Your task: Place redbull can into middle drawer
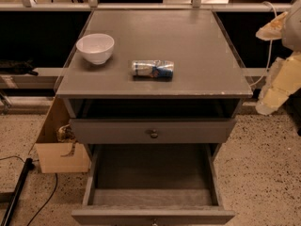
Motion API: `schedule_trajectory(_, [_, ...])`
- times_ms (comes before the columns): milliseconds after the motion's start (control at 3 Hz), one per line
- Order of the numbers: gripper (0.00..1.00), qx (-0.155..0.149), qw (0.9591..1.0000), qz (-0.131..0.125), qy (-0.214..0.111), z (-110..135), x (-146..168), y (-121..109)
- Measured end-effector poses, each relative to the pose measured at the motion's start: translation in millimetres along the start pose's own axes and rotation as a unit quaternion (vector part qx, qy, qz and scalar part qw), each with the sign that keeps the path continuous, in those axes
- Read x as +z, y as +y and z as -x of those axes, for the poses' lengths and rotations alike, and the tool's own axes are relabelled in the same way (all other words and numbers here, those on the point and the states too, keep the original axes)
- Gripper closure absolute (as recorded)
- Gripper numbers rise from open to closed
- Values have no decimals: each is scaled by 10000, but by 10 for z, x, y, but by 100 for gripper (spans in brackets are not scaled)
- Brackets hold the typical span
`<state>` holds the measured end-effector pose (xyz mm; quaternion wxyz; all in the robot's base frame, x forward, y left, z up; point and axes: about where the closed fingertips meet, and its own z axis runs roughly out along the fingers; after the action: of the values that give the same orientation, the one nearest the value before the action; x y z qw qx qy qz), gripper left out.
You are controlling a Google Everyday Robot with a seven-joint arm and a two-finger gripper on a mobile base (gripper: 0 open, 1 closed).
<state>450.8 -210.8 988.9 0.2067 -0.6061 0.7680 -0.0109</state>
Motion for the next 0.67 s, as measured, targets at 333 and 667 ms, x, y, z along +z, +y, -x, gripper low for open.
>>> schedule_trajectory(333, [0, -169, 9995, 55, -250, 164, 99, -123])
schedule_trajectory(667, [0, -457, 9978, 108, -475, 456, 212, -279])
